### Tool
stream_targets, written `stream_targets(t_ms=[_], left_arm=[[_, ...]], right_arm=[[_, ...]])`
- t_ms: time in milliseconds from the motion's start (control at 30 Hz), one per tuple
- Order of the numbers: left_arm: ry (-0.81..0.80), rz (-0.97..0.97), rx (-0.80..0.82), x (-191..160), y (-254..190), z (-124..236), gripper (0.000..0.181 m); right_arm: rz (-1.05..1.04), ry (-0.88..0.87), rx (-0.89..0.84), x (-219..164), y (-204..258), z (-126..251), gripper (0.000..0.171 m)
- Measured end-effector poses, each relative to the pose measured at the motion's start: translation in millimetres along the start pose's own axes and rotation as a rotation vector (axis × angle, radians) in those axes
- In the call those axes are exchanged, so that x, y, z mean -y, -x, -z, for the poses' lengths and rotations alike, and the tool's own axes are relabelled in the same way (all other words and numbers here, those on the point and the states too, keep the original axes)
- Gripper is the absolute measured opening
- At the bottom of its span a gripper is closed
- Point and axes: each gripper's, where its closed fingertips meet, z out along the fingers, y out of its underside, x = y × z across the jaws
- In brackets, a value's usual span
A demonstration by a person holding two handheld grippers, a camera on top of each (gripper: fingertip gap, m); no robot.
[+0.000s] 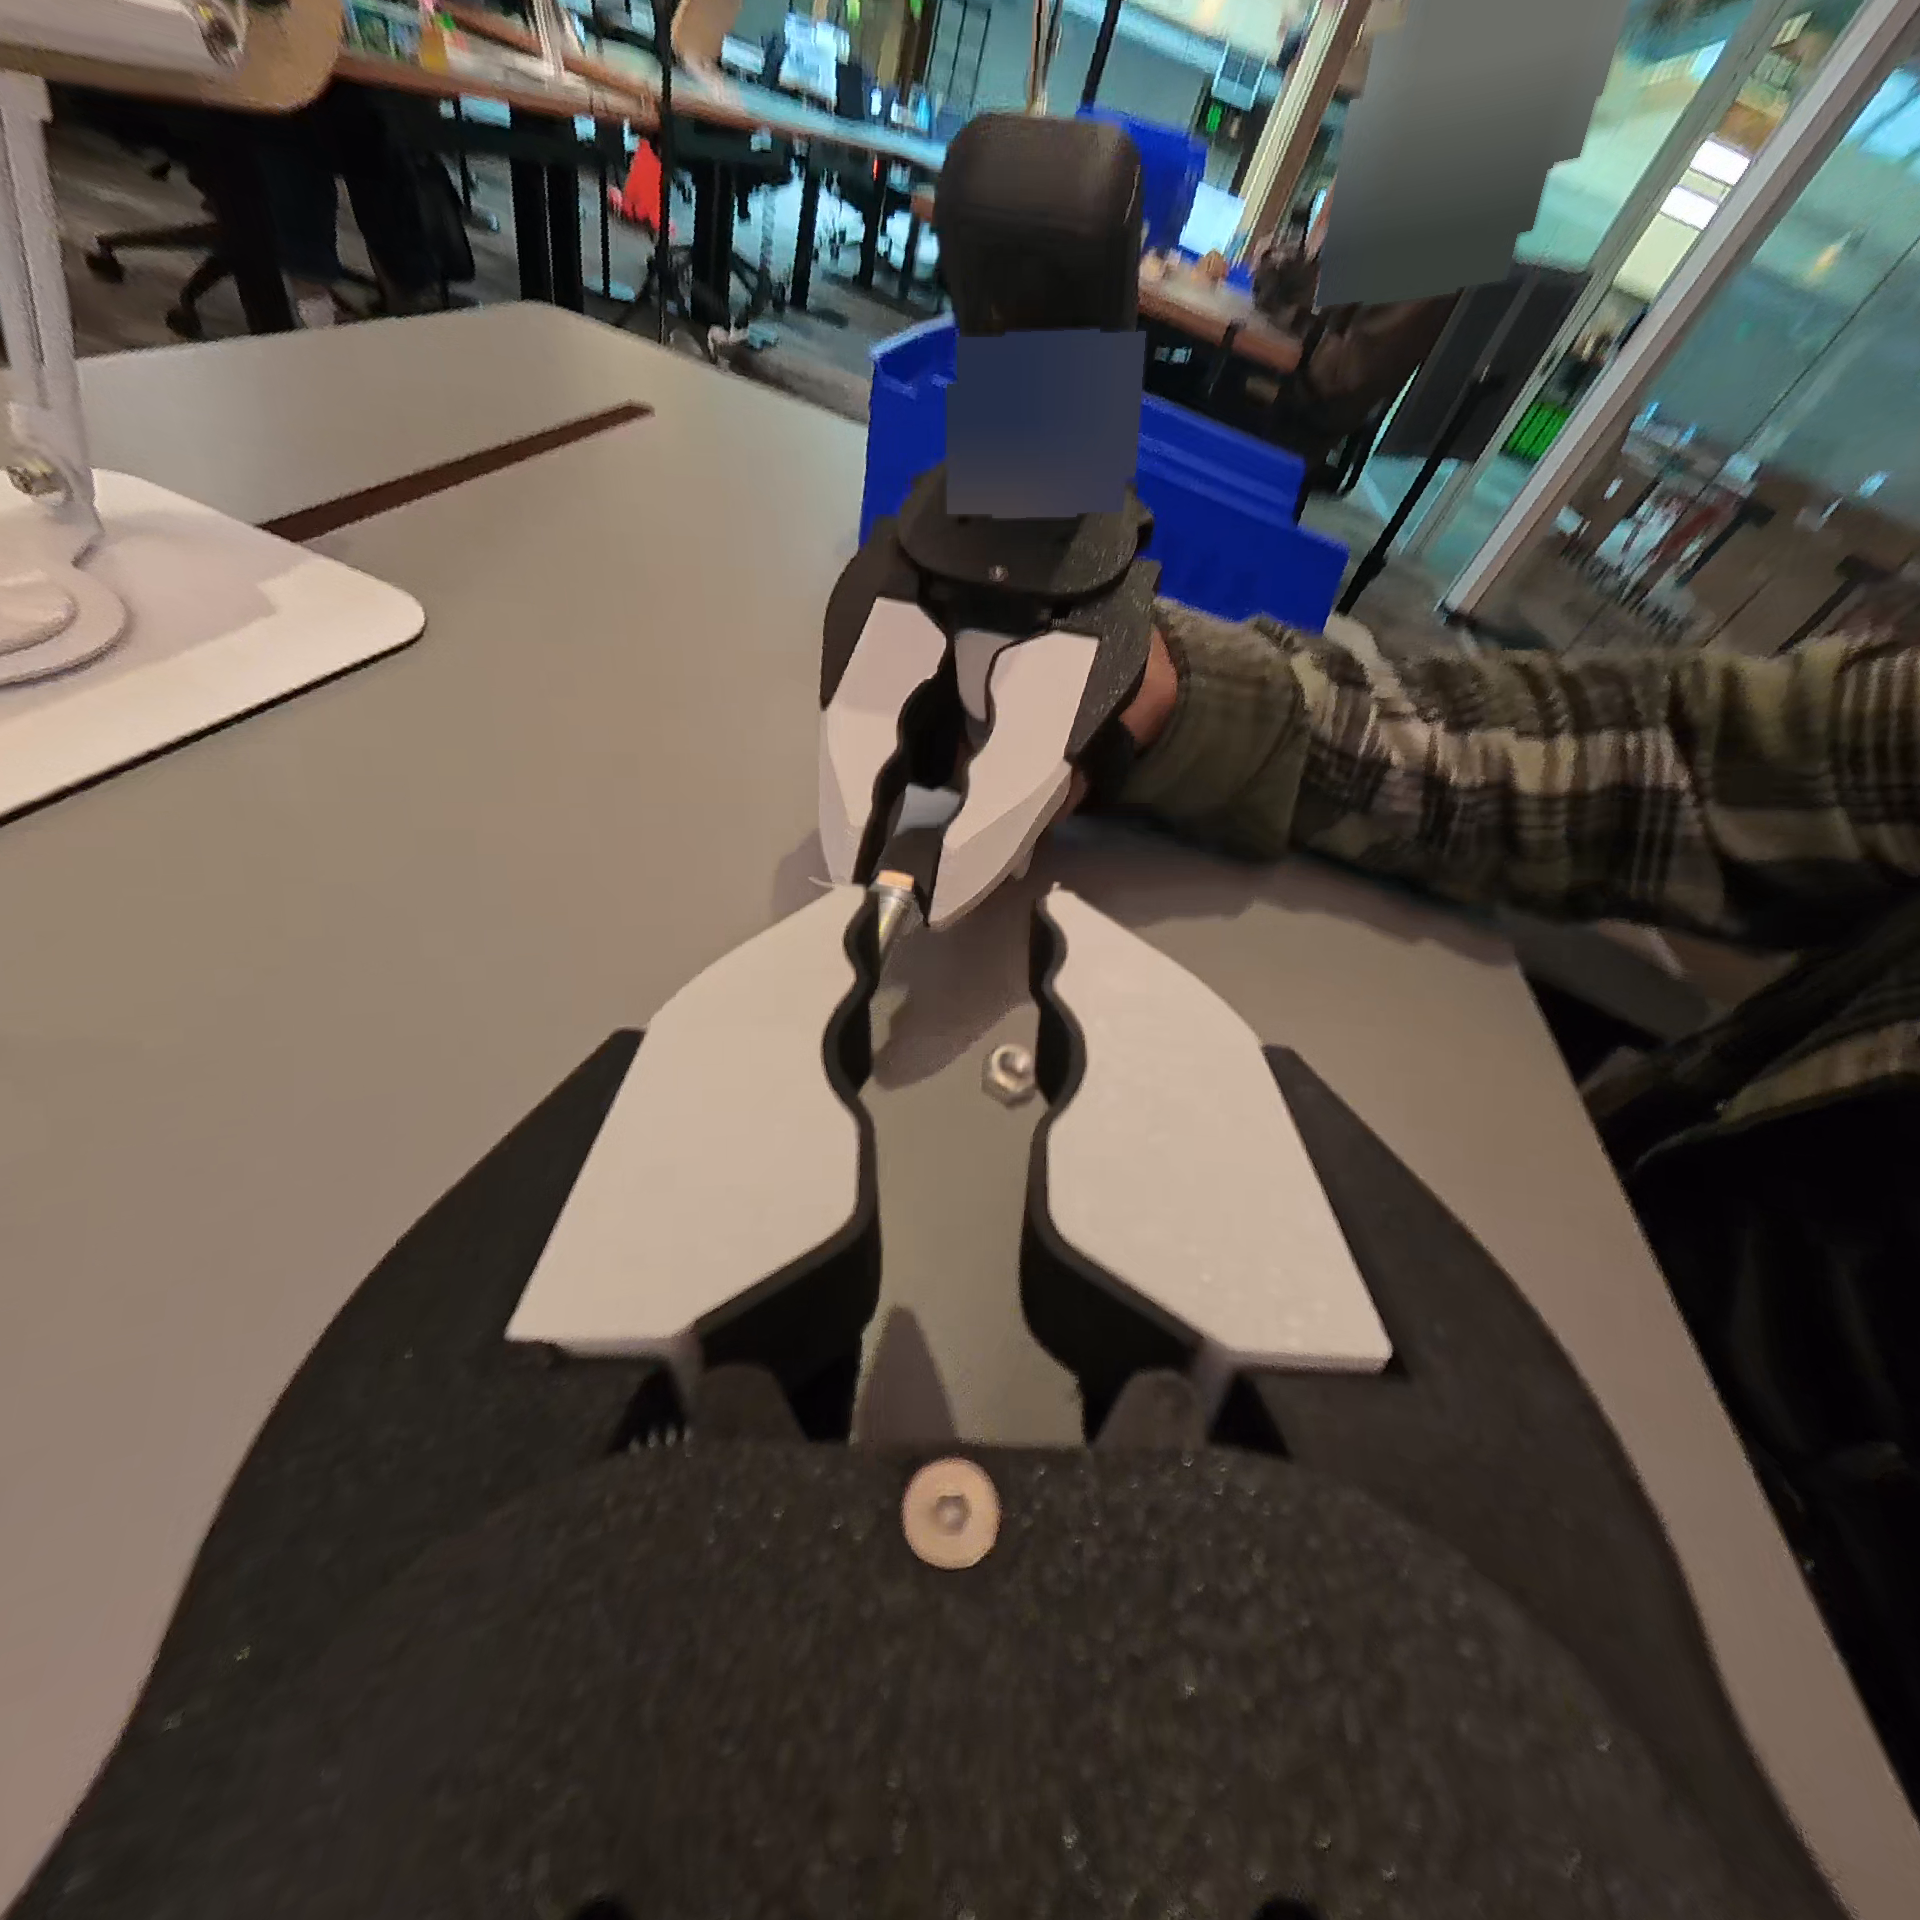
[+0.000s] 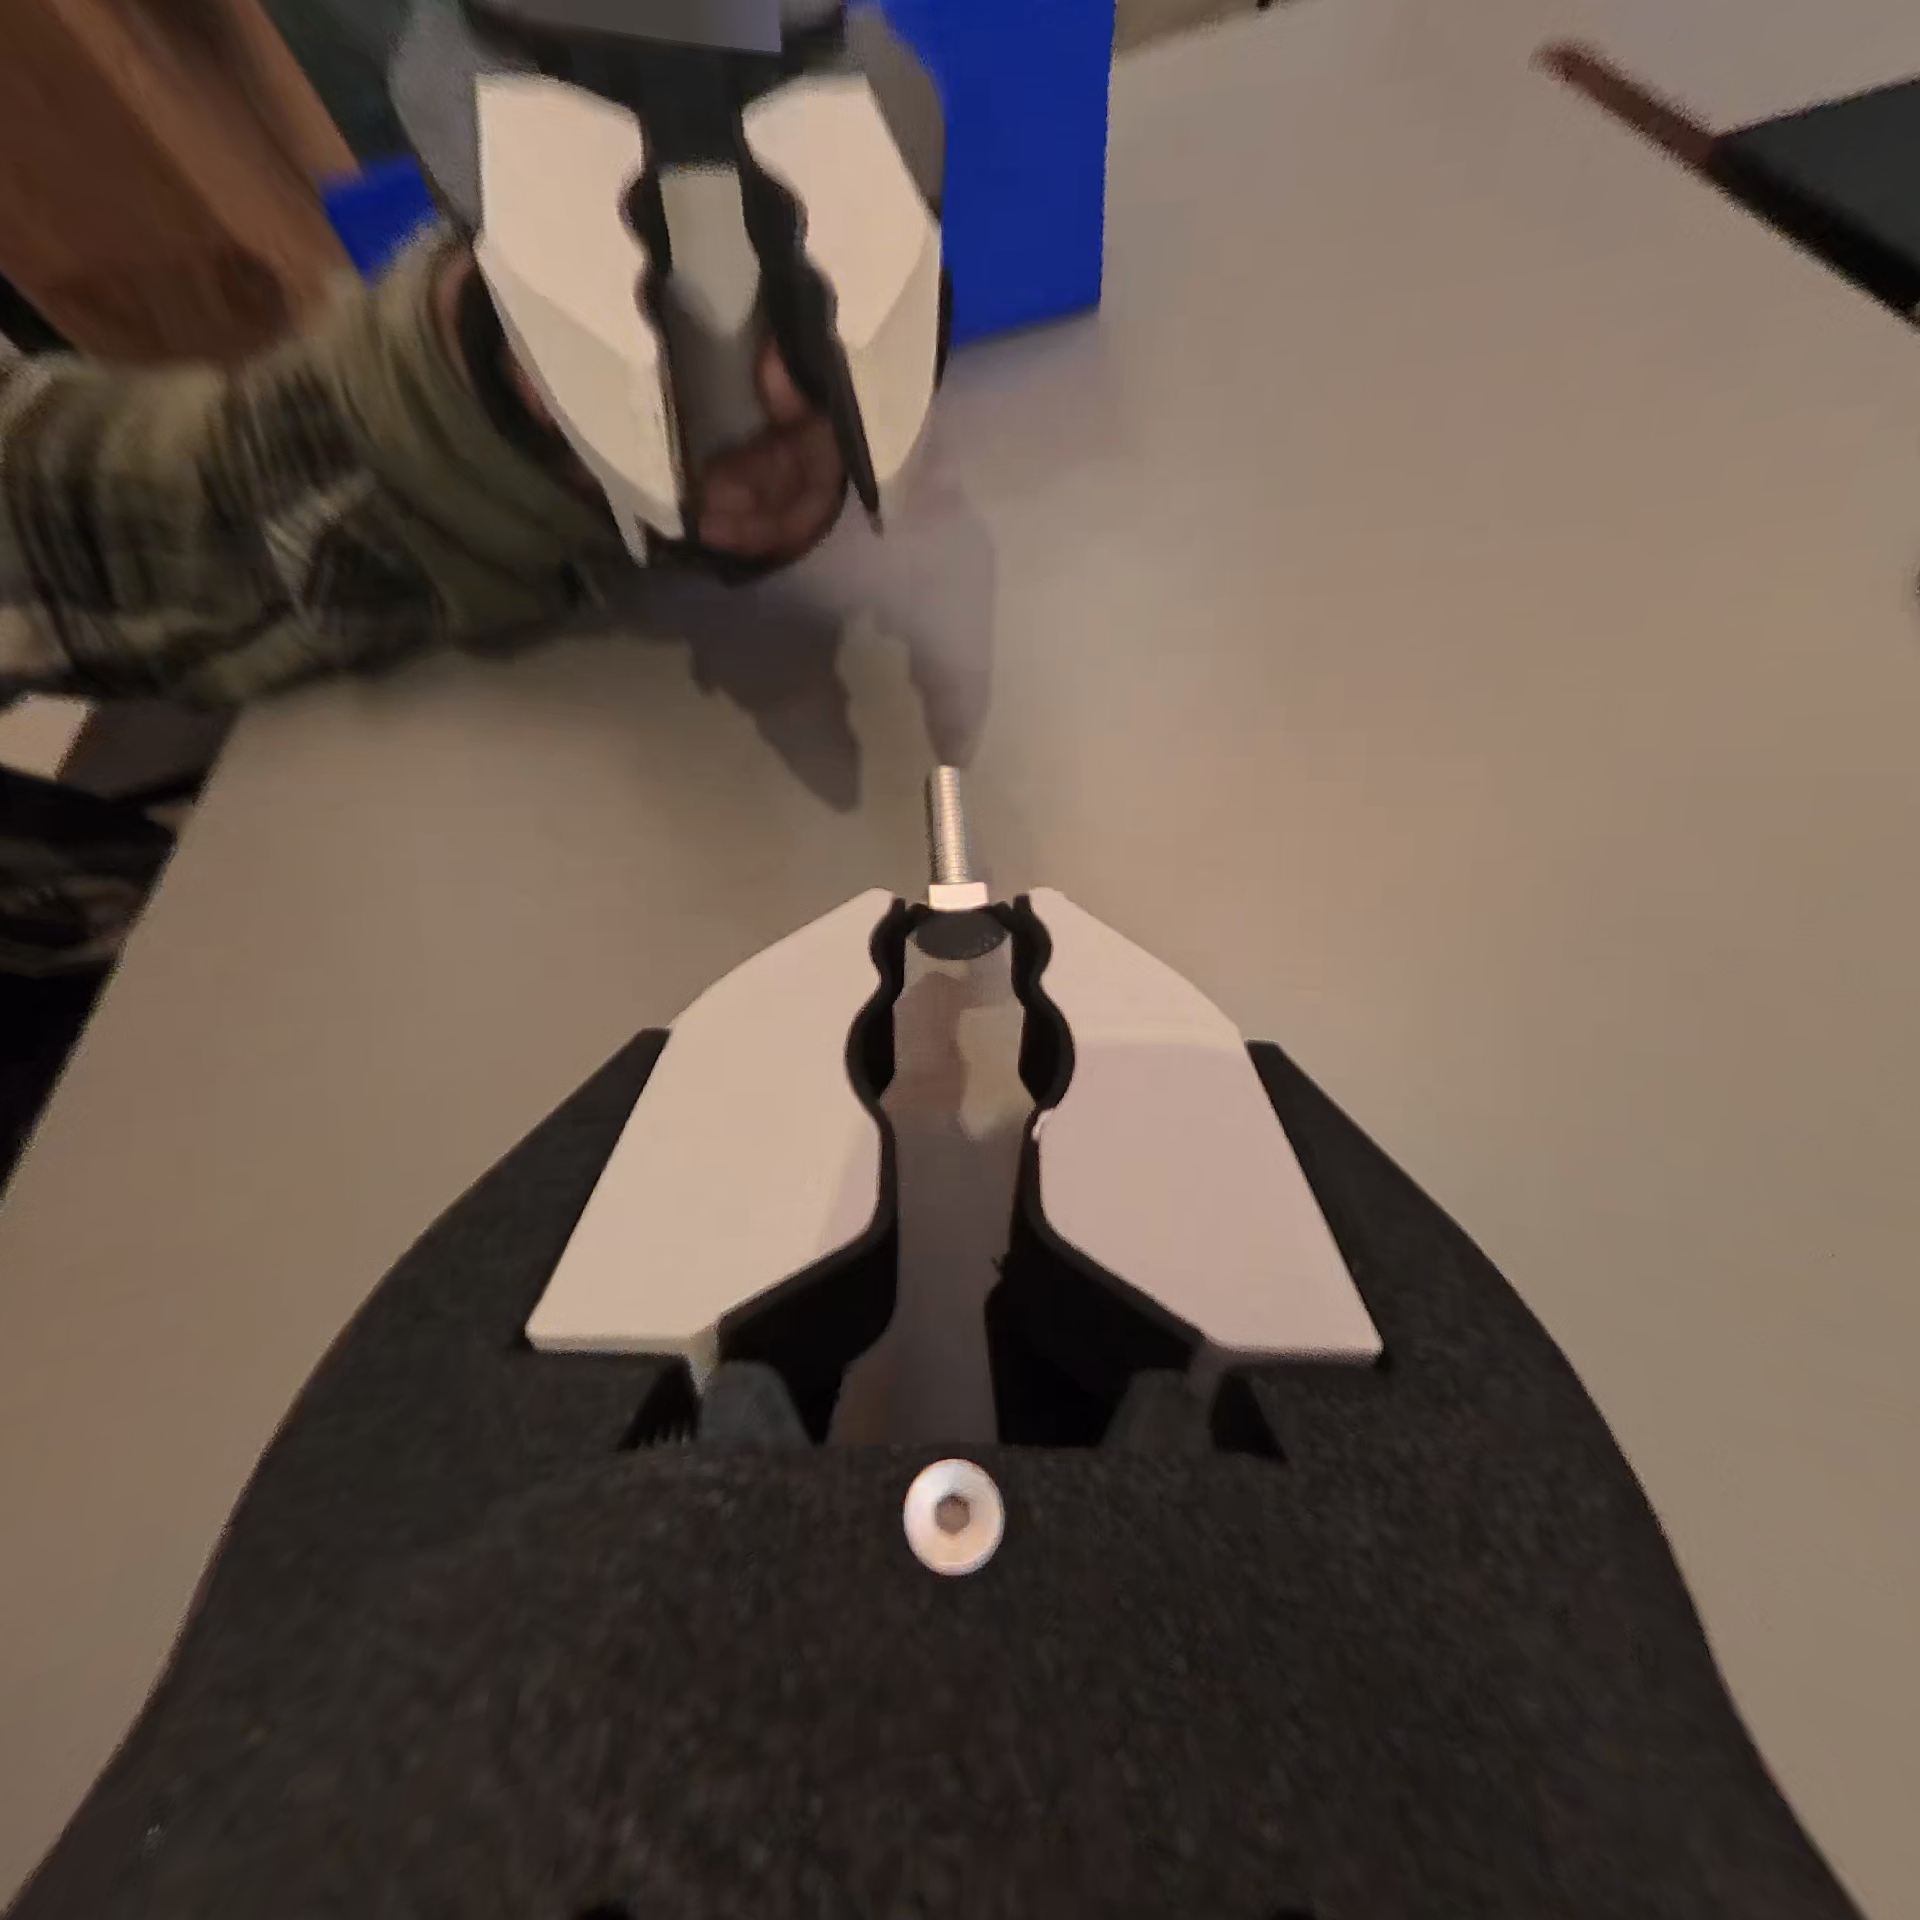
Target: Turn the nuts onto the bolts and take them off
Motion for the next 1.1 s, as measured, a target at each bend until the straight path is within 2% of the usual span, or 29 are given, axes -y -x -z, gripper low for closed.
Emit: stream_targets(t_ms=[233,400,567,867,1000,1100], left_arm=[[-0.178,0.064,0.009,19.2,5.3,2.8,0.035],[-0.344,0.102,-0.014,39.6,2.2,11.0,0.035],[-0.396,0.072,-0.025,48.5,-8.0,9.2,0.034],[-0.405,0.03,-0.051,51.9,-22.5,2.2,0.019],[-0.417,0.023,-0.052,52.6,-24.0,2.5,0.01],[-0.403,0.012,-0.053,51.1,-25.2,2.7,0.01]], right_arm=[[-0.131,-0.291,0.046,32.2,4.0,11.9,0.019],[-0.203,-0.485,0.158,57.7,17.5,19.3,0.019],[-0.274,-0.622,0.258,76.6,29.6,19.6,0.019],[-0.302,-0.687,0.309,85.5,39.1,16.7,0.019],[-0.287,-0.677,0.326,85.6,44.8,13.3,0.019],[-0.273,-0.659,0.326,83.7,46.1,11.5,0.019]])
